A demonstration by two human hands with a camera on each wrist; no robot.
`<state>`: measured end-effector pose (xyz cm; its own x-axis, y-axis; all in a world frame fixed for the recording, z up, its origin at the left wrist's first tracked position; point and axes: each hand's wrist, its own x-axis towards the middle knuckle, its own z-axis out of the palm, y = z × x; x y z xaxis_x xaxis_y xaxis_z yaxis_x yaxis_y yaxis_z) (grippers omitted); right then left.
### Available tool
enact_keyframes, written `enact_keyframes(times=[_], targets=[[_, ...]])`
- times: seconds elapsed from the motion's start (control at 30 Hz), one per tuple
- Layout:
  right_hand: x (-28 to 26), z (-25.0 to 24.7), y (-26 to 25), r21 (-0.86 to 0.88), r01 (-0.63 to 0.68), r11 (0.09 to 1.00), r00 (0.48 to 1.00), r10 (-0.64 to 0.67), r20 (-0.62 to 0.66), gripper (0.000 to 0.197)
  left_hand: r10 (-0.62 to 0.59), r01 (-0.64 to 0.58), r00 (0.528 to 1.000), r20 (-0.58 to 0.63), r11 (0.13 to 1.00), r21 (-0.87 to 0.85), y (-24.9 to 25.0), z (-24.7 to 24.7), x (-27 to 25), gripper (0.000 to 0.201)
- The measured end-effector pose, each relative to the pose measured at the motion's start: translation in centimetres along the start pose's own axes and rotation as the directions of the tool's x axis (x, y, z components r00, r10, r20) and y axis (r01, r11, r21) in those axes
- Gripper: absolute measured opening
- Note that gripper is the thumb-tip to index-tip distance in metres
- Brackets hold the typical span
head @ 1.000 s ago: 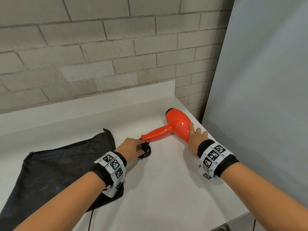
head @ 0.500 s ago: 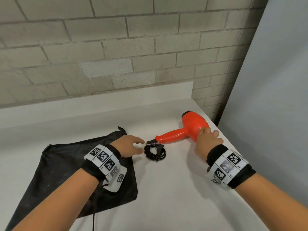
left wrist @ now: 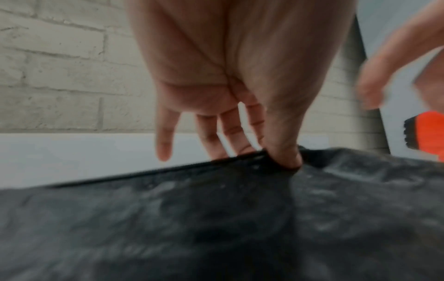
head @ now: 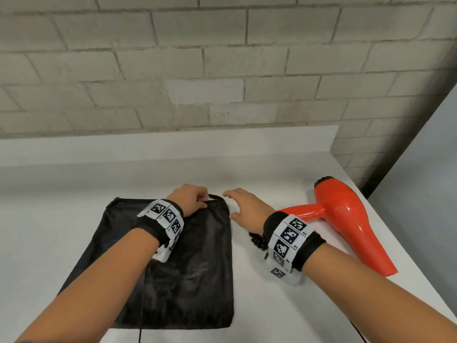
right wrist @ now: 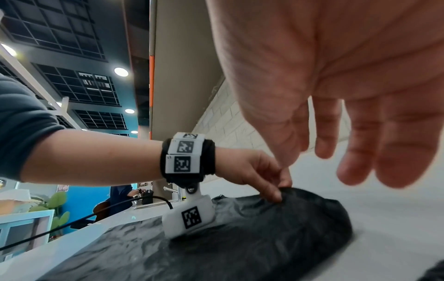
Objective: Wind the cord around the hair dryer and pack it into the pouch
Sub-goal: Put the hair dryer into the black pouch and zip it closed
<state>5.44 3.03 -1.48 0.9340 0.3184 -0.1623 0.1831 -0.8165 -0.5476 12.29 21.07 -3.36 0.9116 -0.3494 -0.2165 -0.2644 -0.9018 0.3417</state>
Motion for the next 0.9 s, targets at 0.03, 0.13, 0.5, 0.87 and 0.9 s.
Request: enact_keyframes(times=[0.03,0.13,0.5,0.87,0.9], targets=[[0.3,0.0,-0.1,0.028,0.007,1.0,1.0,-0.007,-0.011,0.057,0.073,-0.073,0.997,-0.008,0.996,-0.055,0.6,-0.1,-0.2,0.009],[0.7,0.1,0.0,0.09,0.006,0.996,1.0,-0.004,-0.022,0.057,0.249,-0.255,0.967,-0.06,0.952,-0.17,2.8,-0.6,-1.1,0.004],[-3.7,-5.0,2.7,0.044,-0.075,0.996,0.925,0.086,-0.37,0.017,0.427,-0.533,0.801,-0.419,0.827,-0.178,10.6,-4.1,-4.9,0.01],[-10.7,-7.6,2.8,0.235,0.093,0.967,0.888,0.026,-0.459,0.034,0.176,-0.139,0.944,-0.278,0.979,0.149,9.5,-1.8,-5.2,0.02],[-11.2,-7.8,2.9,0.249,0.11,0.962,0.887,0.018,-0.462,0.031,0.126,-0.081,0.97,-0.207,0.974,0.212,9.2,-1.7,-5.3,0.023]])
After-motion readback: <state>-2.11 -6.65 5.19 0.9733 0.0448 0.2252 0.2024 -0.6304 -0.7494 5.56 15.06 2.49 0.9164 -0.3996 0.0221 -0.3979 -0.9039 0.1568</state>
